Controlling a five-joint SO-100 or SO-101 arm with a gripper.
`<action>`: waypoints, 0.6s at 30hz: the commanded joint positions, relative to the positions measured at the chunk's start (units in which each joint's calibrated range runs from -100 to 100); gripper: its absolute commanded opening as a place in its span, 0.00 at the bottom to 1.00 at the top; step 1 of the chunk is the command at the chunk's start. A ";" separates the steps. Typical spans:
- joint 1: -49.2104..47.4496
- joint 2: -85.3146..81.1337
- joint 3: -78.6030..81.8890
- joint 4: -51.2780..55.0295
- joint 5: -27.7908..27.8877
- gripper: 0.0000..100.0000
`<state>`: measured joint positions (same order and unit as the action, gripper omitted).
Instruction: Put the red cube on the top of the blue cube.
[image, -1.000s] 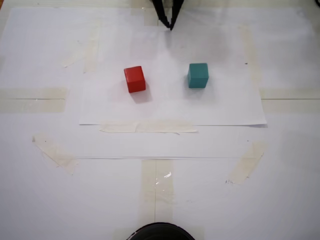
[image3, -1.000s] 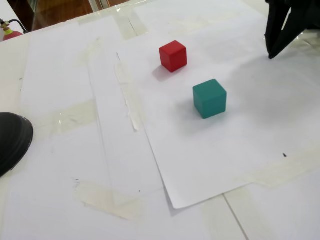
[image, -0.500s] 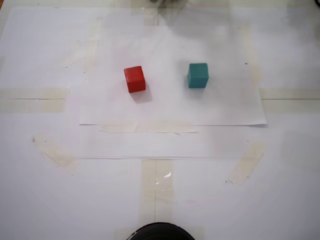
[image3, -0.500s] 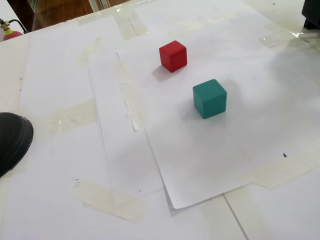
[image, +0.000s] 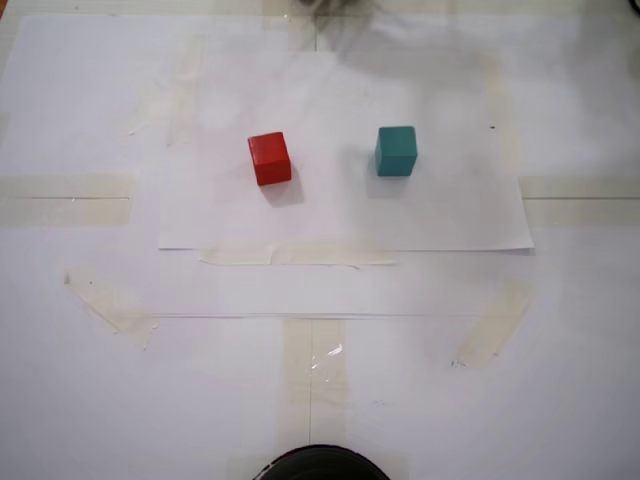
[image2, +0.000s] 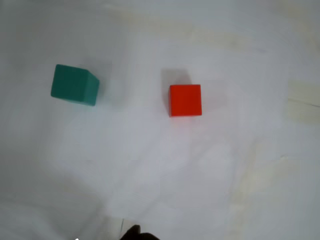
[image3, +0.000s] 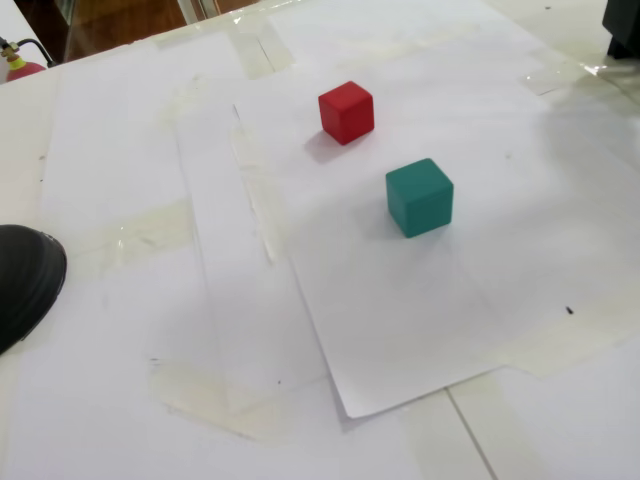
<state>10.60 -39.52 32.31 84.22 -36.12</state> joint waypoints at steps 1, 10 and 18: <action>1.21 6.99 -11.38 -0.69 0.54 0.00; 1.44 23.13 -27.72 -1.59 -1.12 0.00; -0.46 30.77 -30.90 -8.76 -0.78 0.00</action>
<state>11.11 -10.63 6.82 80.15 -37.48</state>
